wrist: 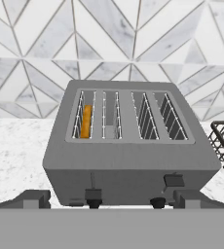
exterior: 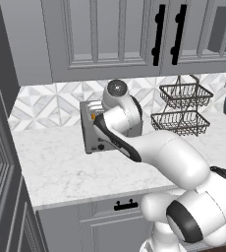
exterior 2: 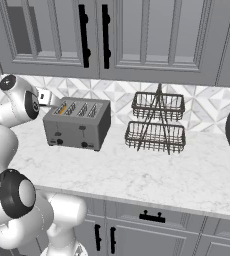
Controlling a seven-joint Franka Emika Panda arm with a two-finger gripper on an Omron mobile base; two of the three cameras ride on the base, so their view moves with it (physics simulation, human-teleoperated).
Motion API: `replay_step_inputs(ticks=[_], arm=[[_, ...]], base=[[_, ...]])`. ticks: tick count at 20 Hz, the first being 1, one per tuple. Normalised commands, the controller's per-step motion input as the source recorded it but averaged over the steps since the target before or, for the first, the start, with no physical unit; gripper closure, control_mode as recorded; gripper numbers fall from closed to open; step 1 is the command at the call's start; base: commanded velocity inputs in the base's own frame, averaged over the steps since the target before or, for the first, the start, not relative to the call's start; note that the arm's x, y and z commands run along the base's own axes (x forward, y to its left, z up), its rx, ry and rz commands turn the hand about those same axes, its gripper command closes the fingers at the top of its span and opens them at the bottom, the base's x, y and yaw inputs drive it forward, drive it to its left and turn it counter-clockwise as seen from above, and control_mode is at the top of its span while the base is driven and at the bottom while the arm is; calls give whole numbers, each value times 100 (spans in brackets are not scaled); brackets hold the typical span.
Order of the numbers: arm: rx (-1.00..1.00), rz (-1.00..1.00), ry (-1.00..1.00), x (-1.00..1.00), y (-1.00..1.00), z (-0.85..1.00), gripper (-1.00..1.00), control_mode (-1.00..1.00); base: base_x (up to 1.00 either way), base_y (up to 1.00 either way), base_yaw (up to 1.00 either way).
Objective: Start the toaster. Once the lever pops up, take the bread to the plate on the dining counter.
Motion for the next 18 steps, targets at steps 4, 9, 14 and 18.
replay_step_inputs(ticks=[4, 9, 14, 18], arm=[[0, 0, 0, 0, 0, 0, -100, -100], [0, 0, 0, 0, 0, 0, -100, -100], [0, 0, 0, 0, 0, 0, -100, -100], [0, 0, 0, 0, 0, 0, -100, -100]], base=[[0, 0, 0], [0, 0, 0], [0, 0, 0], [0, 0, 0]])
